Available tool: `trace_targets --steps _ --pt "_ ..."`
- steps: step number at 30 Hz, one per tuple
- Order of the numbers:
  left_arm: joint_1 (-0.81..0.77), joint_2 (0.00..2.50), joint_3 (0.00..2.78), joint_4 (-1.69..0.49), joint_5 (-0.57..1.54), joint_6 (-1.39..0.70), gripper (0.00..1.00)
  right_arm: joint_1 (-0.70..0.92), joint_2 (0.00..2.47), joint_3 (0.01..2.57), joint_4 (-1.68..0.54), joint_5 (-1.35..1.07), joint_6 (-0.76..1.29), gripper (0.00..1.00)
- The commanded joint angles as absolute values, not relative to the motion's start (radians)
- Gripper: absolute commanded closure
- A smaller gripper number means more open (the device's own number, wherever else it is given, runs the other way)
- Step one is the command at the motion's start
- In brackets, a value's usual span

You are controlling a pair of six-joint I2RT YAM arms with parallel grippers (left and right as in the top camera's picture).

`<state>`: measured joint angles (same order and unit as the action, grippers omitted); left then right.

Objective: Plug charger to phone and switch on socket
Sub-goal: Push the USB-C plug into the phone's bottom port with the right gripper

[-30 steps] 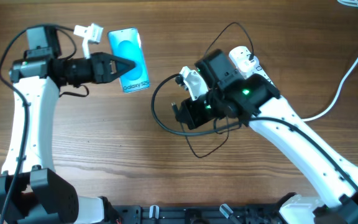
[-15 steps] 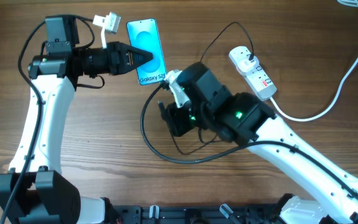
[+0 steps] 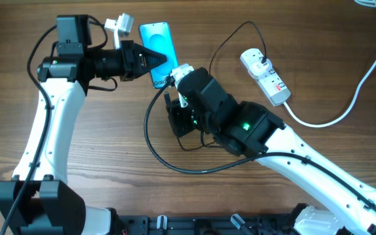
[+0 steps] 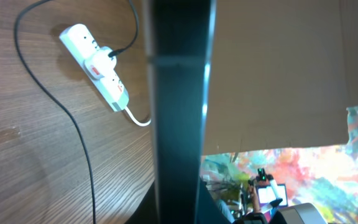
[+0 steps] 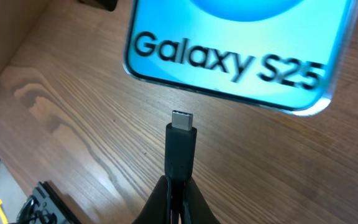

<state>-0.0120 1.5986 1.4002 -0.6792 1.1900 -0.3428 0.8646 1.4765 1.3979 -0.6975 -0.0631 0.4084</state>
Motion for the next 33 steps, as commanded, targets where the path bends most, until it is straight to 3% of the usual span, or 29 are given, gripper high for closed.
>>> trace_targets --steps 1,33 --pt "-0.031 1.594 1.408 -0.666 1.214 -0.270 0.96 0.867 1.453 1.420 -0.697 -0.078 0.422 0.95" --pt "-0.007 1.594 1.408 -0.661 1.305 -0.144 0.96 0.840 1.453 1.420 -0.693 -0.049 0.448 0.95"
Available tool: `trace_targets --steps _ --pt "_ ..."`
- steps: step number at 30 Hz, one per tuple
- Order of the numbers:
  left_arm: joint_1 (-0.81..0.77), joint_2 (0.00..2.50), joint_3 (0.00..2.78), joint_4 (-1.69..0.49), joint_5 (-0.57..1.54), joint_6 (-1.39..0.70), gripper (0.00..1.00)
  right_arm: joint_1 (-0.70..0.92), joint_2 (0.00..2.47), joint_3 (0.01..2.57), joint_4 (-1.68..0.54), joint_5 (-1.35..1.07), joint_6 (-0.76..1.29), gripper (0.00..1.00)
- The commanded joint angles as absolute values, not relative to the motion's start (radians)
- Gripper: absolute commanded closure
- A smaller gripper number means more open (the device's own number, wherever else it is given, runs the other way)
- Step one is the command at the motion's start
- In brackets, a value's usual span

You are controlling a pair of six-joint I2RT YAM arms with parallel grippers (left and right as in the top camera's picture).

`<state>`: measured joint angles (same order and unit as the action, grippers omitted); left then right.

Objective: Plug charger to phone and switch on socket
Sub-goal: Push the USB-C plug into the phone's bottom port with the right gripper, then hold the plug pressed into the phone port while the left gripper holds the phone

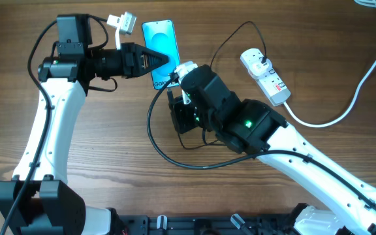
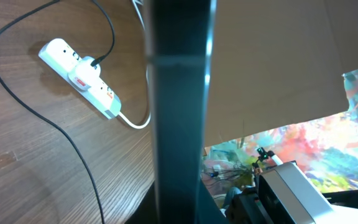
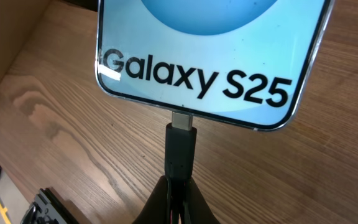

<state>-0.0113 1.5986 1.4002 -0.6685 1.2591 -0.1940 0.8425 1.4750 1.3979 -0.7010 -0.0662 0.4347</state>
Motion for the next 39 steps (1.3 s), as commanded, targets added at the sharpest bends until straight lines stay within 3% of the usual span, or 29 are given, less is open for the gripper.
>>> trace_targets --steps 1,14,22,39 --pt "-0.007 1.594 1.408 -0.662 1.305 -0.134 0.96 0.840 1.453 1.420 -0.693 -0.049 0.448 0.96" --pt "-0.007 1.594 1.408 -0.661 1.328 -0.134 0.96 0.826 1.453 1.420 -0.693 -0.036 0.447 0.96" --pt "-0.007 1.594 1.408 -0.624 1.327 -0.134 0.96 0.826 1.453 1.420 -0.718 -0.178 0.419 0.95" --pt "-0.007 1.594 1.408 -0.624 1.326 -0.134 0.96 0.826 1.453 1.420 -0.693 -0.049 0.452 0.95"
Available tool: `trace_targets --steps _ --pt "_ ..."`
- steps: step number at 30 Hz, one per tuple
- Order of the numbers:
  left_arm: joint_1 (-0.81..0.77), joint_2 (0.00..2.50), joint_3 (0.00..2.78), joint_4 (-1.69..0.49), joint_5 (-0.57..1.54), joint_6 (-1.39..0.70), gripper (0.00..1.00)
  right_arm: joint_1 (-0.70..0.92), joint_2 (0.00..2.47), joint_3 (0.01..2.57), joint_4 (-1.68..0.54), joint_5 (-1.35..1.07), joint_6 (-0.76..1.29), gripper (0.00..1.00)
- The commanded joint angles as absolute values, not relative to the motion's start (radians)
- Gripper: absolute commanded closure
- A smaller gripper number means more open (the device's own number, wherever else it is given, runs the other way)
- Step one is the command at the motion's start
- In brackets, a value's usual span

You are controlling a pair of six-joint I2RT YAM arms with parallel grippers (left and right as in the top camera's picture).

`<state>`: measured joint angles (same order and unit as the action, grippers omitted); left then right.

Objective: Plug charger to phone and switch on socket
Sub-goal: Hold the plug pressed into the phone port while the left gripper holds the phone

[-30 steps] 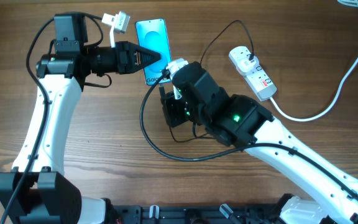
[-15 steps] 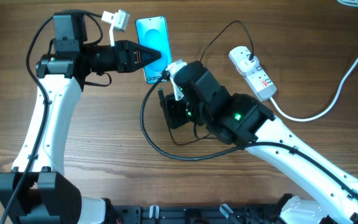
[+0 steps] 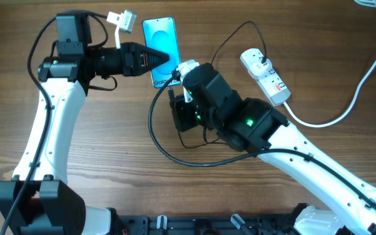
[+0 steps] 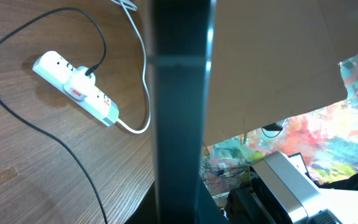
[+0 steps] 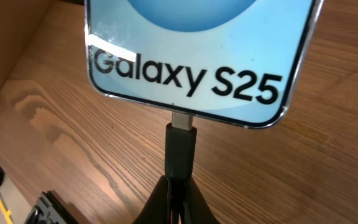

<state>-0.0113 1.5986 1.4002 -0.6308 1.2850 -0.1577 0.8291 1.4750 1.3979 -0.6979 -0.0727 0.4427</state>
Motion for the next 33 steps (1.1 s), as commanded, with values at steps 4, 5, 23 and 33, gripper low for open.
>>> trace_targets --steps 4,5,23,33 --pt "-0.007 1.594 1.408 -0.624 1.312 -0.134 0.96 0.826 1.453 1.420 -0.691 -0.079 0.452 0.96" --pt "-0.007 1.594 1.408 -0.624 1.311 -0.134 0.96 0.826 1.453 1.420 -0.692 -0.079 0.452 0.95" --pt "-0.007 1.594 1.408 -0.620 1.300 -0.134 0.96 0.826 1.453 1.436 -0.689 -0.104 0.445 0.96" --pt "-0.007 1.594 1.408 -0.620 1.300 -0.134 0.96 0.826 1.453 1.436 -0.691 -0.071 0.445 0.95"
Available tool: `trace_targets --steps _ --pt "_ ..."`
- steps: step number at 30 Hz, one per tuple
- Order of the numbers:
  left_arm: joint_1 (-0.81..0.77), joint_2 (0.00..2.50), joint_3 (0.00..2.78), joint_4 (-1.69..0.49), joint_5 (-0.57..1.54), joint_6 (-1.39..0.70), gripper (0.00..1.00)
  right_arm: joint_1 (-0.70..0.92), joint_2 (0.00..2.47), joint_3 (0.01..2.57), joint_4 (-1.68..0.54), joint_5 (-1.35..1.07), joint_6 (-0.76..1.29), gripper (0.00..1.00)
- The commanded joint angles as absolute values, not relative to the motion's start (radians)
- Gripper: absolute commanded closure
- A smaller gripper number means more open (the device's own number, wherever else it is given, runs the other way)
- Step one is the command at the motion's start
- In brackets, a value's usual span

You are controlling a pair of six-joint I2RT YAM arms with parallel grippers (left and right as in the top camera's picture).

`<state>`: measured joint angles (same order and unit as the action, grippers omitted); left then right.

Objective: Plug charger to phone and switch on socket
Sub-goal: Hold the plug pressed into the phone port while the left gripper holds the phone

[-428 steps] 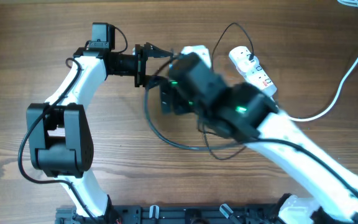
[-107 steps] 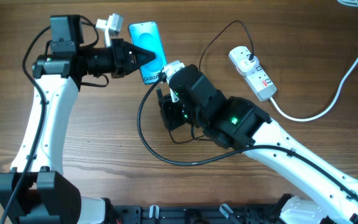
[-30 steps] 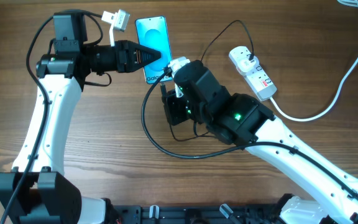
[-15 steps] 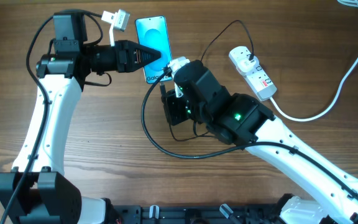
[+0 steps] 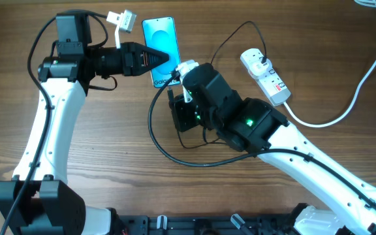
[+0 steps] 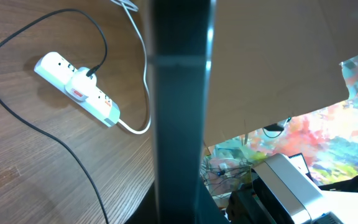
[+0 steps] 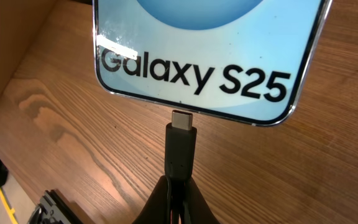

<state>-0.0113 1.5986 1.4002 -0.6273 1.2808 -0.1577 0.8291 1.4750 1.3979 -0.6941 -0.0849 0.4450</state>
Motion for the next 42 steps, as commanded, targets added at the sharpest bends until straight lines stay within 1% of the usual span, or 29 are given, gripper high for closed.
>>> trace_targets --steps 1,30,42 --pt "-0.007 1.594 1.408 -0.620 1.300 -0.134 0.96 0.826 1.453 1.436 -0.691 -0.071 0.445 0.96" --pt "-0.007 1.594 1.408 -0.638 1.302 -0.146 0.96 0.826 1.453 1.448 -0.722 -0.071 0.474 0.96" --pt "-0.007 1.594 1.408 -0.631 1.339 -0.138 0.96 0.826 1.453 1.448 -0.705 -0.079 0.473 0.95"
